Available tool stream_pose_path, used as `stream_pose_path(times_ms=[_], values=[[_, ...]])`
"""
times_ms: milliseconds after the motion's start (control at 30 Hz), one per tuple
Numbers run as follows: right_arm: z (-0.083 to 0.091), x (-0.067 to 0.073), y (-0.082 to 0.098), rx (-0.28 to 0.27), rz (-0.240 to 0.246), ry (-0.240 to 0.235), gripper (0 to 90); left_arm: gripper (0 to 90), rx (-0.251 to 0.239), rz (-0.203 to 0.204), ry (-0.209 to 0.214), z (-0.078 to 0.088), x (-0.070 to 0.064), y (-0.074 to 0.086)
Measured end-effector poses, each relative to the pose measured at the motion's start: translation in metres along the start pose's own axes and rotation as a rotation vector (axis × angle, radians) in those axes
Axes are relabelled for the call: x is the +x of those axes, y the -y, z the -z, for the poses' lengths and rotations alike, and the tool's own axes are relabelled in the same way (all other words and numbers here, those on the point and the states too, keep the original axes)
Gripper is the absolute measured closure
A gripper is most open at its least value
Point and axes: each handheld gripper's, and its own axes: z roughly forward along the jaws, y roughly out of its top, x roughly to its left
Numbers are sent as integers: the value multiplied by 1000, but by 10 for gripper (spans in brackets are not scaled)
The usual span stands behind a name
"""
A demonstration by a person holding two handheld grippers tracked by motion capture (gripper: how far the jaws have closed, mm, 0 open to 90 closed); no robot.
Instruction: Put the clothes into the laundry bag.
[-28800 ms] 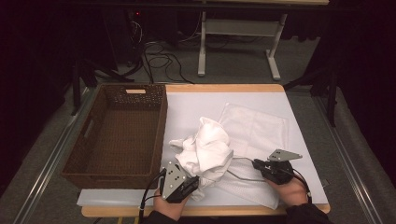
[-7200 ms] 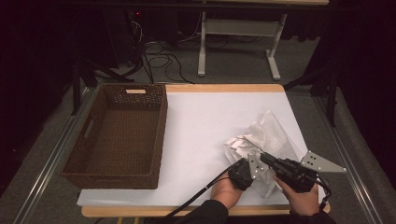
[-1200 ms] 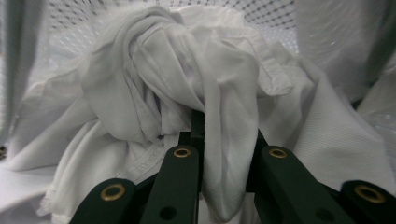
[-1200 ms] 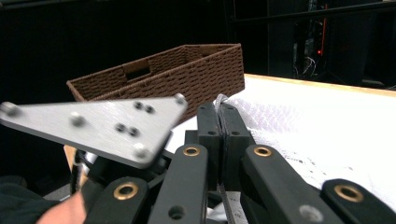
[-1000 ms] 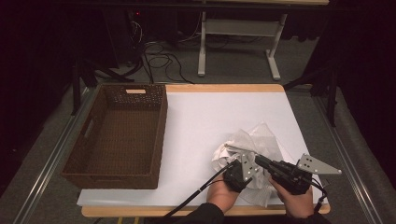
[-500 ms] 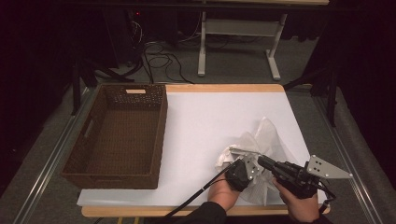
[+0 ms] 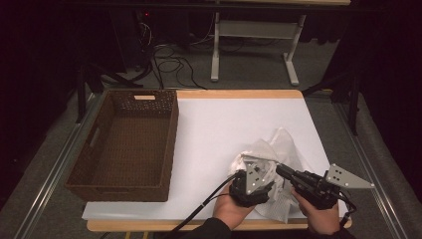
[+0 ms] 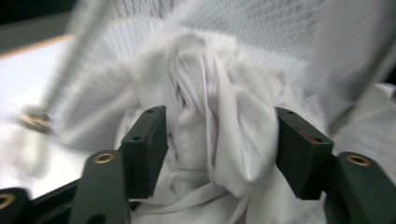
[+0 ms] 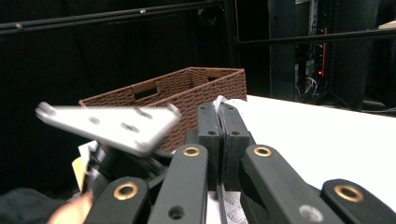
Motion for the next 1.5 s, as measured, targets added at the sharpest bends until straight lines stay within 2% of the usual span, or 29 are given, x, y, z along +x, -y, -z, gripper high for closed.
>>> stream_pose_path(times_ms=[100, 167, 233, 267, 333, 533, 600, 633, 667, 767, 833, 933, 1000, 1067, 1167, 1300, 1400, 1500], values=[[-1, 0, 0, 4, 0, 1, 900, 318, -14, -2, -6, 15, 6, 1], [-1, 0, 1, 4, 1, 2, 900, 254, 10, 9, -22, 19, 12, 6], [-2, 1, 1, 5, 2, 2, 900, 203, 59, 38, -17, 19, 20, 14], [-2, 1, 1, 7, 3, 2, 900, 190, 81, 49, -11, 18, 21, 19], [-2, 1, 1, 13, 2, 2, 900, 179, 102, 47, -3, 15, 19, 26], [-4, 2, 2, 20, 3, -1, 900, 173, 218, 13, 40, -5, 7, 34], [-5, 2, 3, 20, 6, -1, 900, 204, 282, -21, 29, -15, 1, 37], [-5, 2, 3, 21, 8, 0, 900, 216, 314, -60, 0, -18, -4, 38], [-5, 2, 3, 22, 6, 0, 900, 261, 317, -82, -16, -18, -6, 37], [-5, 2, 3, 21, 7, -1, 900, 491, 297, -71, -32, -16, -4, 37], [-4, 2, 3, 18, 6, -1, 900, 665, 268, -39, -7, -12, 0, 38], [-4, 2, 3, 17, 8, -3, 900, 815, 252, -36, -3, -9, 0, 35], [-5, 3, 3, 20, 3, -3, 900, 840, 232, -34, -2, -5, 0, 32], [-5, 3, 3, 22, 10, -3, 900, 846, 188, -31, -14, 0, -1, 27], [-6, 2, 5, 25, 9, -2, 900, 851, 97, -29, -36, 10, -2, 17], [-7, 3, 6, 34, 0, -2, 900, 852, 23, -42, -46, 13, -5, 6], [-8, 2, 7, 34, 3, -3, 900, 851, 26, -57, -45, 2, -6, 3], [-8, 3, 7, 31, 4, -4, 900, 850, 50, -54, -35, -16, -6, 7]])
